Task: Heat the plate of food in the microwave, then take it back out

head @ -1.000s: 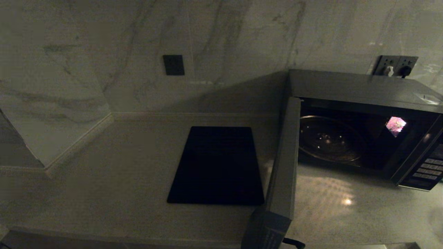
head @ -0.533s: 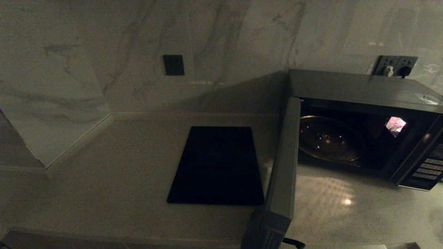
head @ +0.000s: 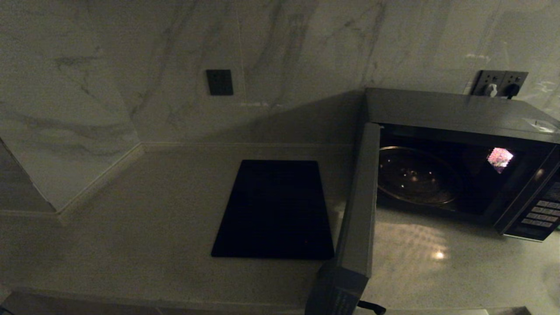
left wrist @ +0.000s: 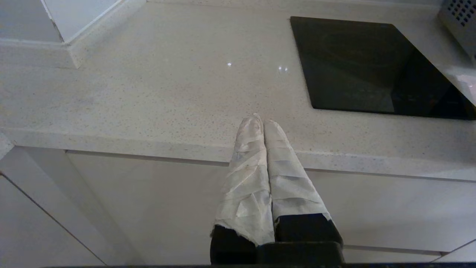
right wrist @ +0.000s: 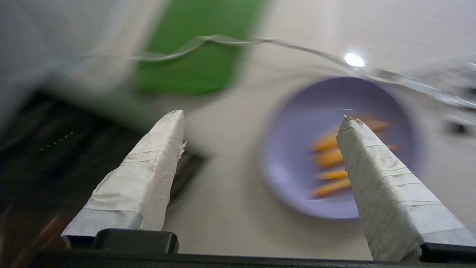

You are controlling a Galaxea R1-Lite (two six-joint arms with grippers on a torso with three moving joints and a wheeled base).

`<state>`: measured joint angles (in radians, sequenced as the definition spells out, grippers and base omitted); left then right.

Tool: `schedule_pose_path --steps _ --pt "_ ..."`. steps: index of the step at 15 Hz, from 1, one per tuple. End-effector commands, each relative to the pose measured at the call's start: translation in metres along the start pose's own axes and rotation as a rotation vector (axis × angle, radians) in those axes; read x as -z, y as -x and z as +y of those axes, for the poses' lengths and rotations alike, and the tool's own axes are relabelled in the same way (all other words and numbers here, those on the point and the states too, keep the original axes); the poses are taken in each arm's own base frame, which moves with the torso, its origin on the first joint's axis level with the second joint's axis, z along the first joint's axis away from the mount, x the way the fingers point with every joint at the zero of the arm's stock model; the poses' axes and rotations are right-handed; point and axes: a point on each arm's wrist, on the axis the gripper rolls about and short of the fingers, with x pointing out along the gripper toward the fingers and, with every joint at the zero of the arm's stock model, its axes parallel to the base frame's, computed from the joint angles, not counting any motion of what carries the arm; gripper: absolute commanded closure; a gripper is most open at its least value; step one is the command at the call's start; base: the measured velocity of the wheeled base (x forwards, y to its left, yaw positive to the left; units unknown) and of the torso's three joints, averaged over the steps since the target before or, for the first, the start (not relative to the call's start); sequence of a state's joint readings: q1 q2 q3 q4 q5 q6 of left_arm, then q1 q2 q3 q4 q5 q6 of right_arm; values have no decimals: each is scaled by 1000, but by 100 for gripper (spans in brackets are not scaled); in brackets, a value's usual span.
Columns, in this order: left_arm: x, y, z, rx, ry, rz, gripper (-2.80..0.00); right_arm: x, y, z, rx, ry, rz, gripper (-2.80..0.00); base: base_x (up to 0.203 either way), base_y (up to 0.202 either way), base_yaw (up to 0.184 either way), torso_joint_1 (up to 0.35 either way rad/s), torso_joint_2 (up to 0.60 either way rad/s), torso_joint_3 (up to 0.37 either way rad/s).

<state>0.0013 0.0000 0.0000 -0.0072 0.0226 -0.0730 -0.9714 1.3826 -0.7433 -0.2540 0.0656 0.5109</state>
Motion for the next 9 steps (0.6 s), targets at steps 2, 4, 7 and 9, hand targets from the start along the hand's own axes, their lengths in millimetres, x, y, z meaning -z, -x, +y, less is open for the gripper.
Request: schedule_pose_path --steps 2,4,7,9 --pt "0 0 0 -1 1 0 0 16 51 53 -175 94 -37 -280 0 0 0 0 0 0" --pt "0 0 0 -1 1 1 0 32 77 76 -226 148 -22 -280 0 0 0 0 0 0" --pt "0 0 0 -1 1 1 0 27 113 95 -234 177 -72 0 0 0 0 0 0 0" --pt "0 0 0 -1 1 1 0 15 127 107 -297 197 -106 0 0 0 0 0 0 0"
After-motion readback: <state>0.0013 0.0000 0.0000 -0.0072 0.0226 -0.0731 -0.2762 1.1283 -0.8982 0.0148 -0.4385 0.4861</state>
